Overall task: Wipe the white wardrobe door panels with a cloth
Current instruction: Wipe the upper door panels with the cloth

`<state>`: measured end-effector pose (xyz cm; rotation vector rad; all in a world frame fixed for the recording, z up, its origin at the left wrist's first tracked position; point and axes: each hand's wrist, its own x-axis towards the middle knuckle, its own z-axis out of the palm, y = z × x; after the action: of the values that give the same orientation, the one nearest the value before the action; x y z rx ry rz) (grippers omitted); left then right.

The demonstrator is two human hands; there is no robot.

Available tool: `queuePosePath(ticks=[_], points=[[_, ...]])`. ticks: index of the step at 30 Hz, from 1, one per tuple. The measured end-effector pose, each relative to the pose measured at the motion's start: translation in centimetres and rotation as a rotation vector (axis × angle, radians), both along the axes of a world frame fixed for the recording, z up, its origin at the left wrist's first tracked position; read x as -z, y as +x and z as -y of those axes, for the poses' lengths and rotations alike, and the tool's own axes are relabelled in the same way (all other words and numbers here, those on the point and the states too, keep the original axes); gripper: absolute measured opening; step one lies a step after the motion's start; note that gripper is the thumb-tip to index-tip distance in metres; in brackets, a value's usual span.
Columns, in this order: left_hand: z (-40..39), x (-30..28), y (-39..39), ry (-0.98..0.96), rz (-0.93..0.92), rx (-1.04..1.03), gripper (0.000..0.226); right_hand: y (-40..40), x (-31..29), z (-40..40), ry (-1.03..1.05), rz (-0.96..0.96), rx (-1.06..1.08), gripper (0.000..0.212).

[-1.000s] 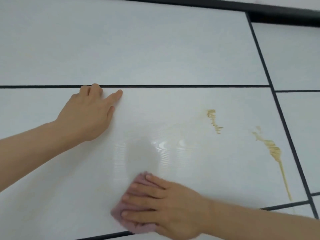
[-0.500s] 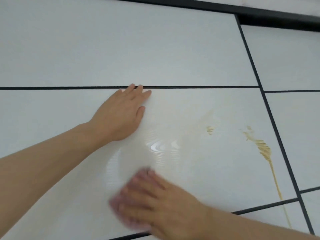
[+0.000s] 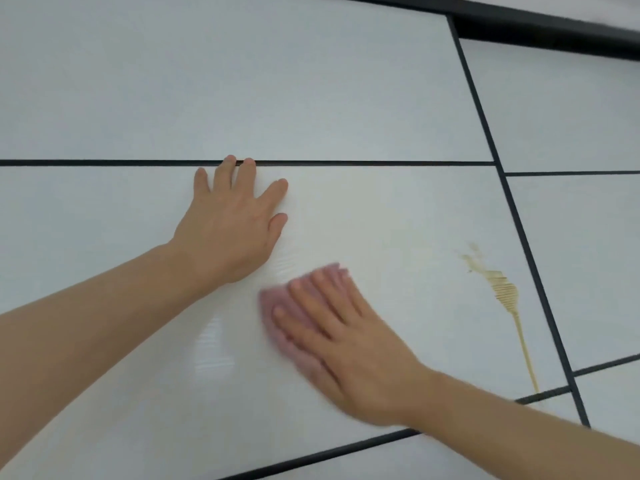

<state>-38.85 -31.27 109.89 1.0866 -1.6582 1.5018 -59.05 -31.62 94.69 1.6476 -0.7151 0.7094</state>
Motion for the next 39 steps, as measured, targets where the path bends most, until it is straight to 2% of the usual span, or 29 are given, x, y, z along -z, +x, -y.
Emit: queuePosePath(ticks=[2, 3, 4, 5, 7, 9, 11, 12, 13, 15, 17, 18, 20, 23, 25, 27, 29, 30, 31, 32, 35, 36, 38, 39], points=[[0.3, 0.0, 0.0, -0.022, 0.008, 0.005, 0.058, -1.4, 2.6, -0.7, 0.052, -0.377, -0.013, 0.055], [0.4, 0.1, -0.1, -0.034, 0.013, 0.006, 0.059, -3.4, 1.9, -0.6, 0.057, -0.478, 0.017, 0.055], [0.4, 0.2, -0.1, -0.046, 0.013, 0.005, 0.059, -5.4, 0.2, -0.4, 0.045, -0.511, 0.045, 0.056], [0.4, 0.2, -0.1, -0.056, 0.011, 0.002, 0.06, -7.0, -2.3, -0.5, 0.02, -0.463, 0.062, 0.058], [0.6, 0.5, -0.3, -0.059, 0.004, -0.009, 0.062, -10.9, -8.2, -0.3, -0.047, -0.161, 0.131, 0.062], [0.6, 0.6, -0.4, -0.044, -0.017, -0.014, 0.061, -14.6, -13.5, -0.3, -0.057, 0.292, 0.161, 0.067], [0.4, 0.7, -0.9, -0.03, -0.05, 0.013, 0.058, -15.3, -15.2, -0.6, -0.052, 0.69, 0.087, 0.074], [0.2, 0.8, -1.5, -0.005, -0.089, 0.041, 0.059, -14.2, -14.1, -0.2, -0.085, 0.75, 0.054, 0.073], [-0.2, 0.8, -2.1, 0.023, -0.147, 0.079, 0.059, -12.7, -11.9, 0.5, -0.138, 0.688, 0.057, 0.07], [-1.0, 0.6, -4.1, 0.038, -0.255, 0.162, 0.057, -8.3, -4.7, 0.2, -0.103, 0.287, 0.072, 0.064], [-1.4, 0.4, -6.9, 0.017, -0.243, 0.231, 0.061, -5.1, 2.7, -0.5, 0.013, -0.128, 0.012, 0.062], [-1.4, 0.3, -8.4, 0.025, -0.18, 0.248, 0.064, -4.8, 4.9, -0.5, 0.048, -0.235, -0.038, 0.059], [-1.2, 0.4, -11.3, 0.055, -0.028, 0.215, 0.065, -6.1, 6.0, 0.0, 0.08, -0.336, -0.091, 0.052], [-0.1, 0.7, -12.5, 0.077, 0.009, 0.103, 0.061, -8.7, 1.8, 0.3, 0.062, -0.418, -0.045, 0.056], [0.2, 0.7, -12.6, 0.058, 0.006, 0.077, 0.059, -11.8, -2.9, 0.3, -0.019, -0.243, 0.081, 0.061], [0.0, 0.4, -13.0, 0.037, -0.009, 0.111, 0.054, -15.6, -7.7, 0.5, -0.064, 0.199, 0.135, 0.066], [-0.5, 0.1, -13.7, 0.033, -0.046, 0.132, 0.05, -17.3, -10.6, 0.2, -0.033, 0.657, 0.042, 0.073], [-0.4, 0.2, -14.1, 0.038, -0.063, 0.132, 0.05, -16.7, -10.4, 0.2, -0.031, 0.752, 0.007, 0.073], [-0.3, 0.4, -14.3, 0.034, -0.068, 0.133, 0.051, -15.5, -8.9, 0.6, -0.035, 0.756, -0.01, 0.072], [-0.1, 0.5, -14.4, 0.025, -0.064, 0.13, 0.055, -14.2, -6.2, 0.9, -0.025, 0.645, -0.01, 0.069], [0.4, 0.5, -14.0, 0.002, -0.052, 0.118, 0.064, -11.5, 3.8, -0.2, 0.04, -0.058, 0.01, 0.061], [0.5, 0.5, -13.9, -0.005, -0.055, 0.121, 0.064, -12.2, 5.1, -0.5, 0.059, -0.246, 0.019, 0.059], [0.5, 0.5, -14.0, -0.008, -0.058, 0.126, 0.062, -15.5, 3.6, -0.8, 0.067, -0.443, 0.092, 0.058], [0.7, 0.5, -14.1, -0.004, -0.06, 0.124, 0.06, -17.2, 1.7, -0.5, 0.028, -0.409, 0.143, 0.059]])
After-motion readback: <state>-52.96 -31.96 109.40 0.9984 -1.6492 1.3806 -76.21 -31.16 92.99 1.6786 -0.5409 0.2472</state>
